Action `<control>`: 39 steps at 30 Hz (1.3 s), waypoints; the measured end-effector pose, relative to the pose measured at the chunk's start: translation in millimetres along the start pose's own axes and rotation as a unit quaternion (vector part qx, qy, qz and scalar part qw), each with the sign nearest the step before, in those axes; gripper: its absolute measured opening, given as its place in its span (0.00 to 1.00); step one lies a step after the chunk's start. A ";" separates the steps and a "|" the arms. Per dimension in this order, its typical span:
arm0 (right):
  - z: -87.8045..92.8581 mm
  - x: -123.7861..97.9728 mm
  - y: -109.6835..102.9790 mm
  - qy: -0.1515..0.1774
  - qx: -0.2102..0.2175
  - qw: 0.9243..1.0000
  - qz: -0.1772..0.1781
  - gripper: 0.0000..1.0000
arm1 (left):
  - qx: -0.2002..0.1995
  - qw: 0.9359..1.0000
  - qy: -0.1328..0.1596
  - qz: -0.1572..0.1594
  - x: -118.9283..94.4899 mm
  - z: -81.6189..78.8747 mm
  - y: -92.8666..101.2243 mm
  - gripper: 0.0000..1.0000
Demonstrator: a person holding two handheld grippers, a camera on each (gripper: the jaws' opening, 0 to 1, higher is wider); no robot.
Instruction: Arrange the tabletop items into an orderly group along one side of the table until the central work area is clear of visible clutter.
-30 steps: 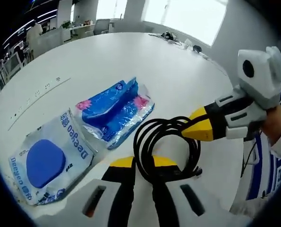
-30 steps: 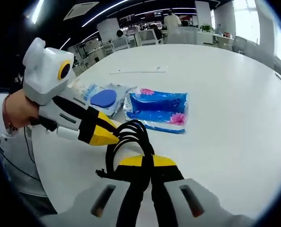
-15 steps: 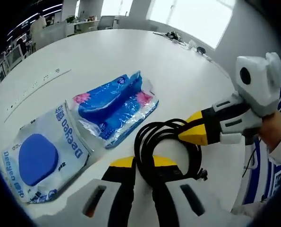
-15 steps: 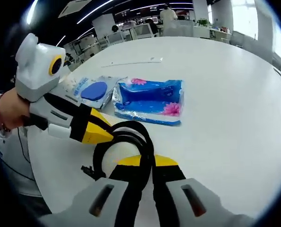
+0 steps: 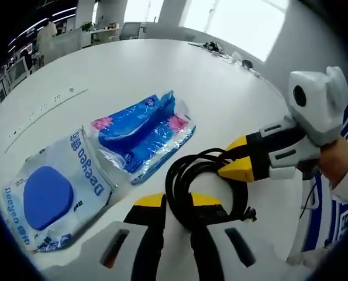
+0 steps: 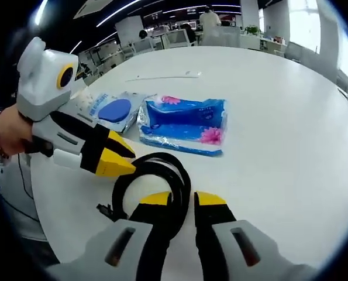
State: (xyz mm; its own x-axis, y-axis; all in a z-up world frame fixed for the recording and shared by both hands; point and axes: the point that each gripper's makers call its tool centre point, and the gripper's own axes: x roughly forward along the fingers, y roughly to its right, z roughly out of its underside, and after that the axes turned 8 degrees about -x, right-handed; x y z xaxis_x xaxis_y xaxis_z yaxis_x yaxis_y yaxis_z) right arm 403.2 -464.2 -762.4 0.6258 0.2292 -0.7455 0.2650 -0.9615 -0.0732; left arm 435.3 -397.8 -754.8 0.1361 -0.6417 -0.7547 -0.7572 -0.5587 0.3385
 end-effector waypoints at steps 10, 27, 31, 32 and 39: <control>-5.1 -5.7 -0.7 0.006 0.001 1.000 0.002 0.22 | 0.001 1.000 0.006 0.008 -2.2 -2.2 4.4 0.25; -13.7 -13.0 -1.3 0.015 -0.009 1.000 0.001 0.33 | -0.011 1.000 0.011 0.016 -16.3 -4.0 7.8 0.39; -12.9 -13.8 -0.3 0.014 -0.010 1.000 0.001 0.35 | -0.011 1.000 0.012 0.019 -23.1 -3.3 11.1 0.43; -12.8 -14.5 -0.2 0.015 -0.011 1.000 0.001 0.35 | -0.011 1.000 0.013 0.019 -25.0 -3.1 11.6 0.43; -16.2 -24.0 -7.4 0.021 -0.014 1.000 0.004 0.37 | -0.010 1.000 0.016 0.018 -35.8 -0.2 12.4 0.47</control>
State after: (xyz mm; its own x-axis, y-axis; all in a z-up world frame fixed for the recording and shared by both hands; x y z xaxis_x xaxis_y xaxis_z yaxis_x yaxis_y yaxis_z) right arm 398.1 -460.2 -733.3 0.6581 0.2278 -0.7177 0.2798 -0.9589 -0.0478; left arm 421.2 -381.8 -723.4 0.1309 -0.6780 -0.7234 -0.7489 -0.5457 0.3760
